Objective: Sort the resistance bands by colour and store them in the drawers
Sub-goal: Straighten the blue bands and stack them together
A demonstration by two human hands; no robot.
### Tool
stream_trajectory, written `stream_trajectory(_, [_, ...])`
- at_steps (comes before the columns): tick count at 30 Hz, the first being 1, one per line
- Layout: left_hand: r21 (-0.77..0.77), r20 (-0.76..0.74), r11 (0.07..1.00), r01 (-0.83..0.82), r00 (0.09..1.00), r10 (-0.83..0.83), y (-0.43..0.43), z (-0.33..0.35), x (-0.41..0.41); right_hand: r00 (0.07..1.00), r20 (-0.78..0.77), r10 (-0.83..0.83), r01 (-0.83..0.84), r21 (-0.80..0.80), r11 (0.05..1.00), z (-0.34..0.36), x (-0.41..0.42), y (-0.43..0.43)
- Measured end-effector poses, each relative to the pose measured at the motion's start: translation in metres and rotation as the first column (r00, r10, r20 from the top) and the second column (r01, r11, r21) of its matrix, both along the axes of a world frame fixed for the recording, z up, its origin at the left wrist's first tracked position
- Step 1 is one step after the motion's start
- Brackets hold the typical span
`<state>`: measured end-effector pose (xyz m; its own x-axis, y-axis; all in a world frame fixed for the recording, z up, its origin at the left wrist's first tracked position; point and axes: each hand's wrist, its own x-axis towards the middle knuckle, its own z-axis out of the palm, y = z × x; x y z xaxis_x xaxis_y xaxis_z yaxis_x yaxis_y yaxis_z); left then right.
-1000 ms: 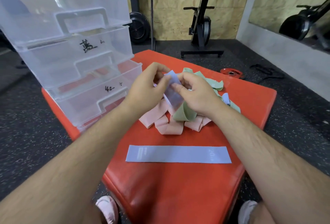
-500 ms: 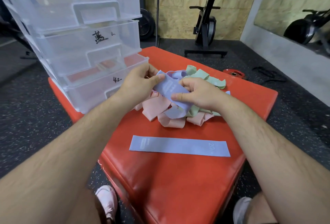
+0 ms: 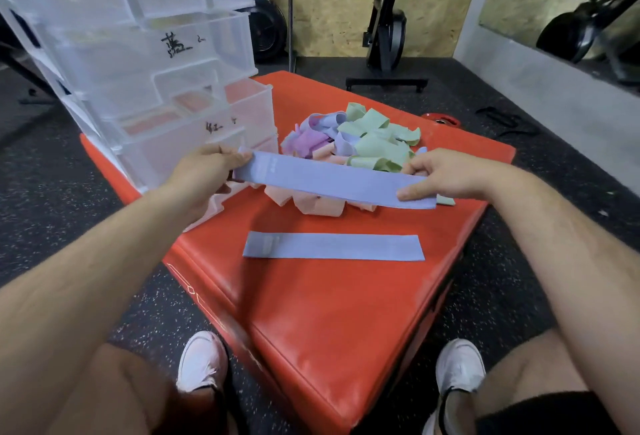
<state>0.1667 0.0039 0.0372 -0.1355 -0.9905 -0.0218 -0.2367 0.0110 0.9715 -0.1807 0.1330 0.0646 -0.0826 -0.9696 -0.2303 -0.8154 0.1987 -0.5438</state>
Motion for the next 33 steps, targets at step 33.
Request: stream_trajectory(33, [-0.261,0.758,0.893,0.367,0.651,-0.045,0.032,-0.074,-0.011,0.982,-0.187,-0.042,0.050,0.038,0.998,-0.058,0.002,0.037])
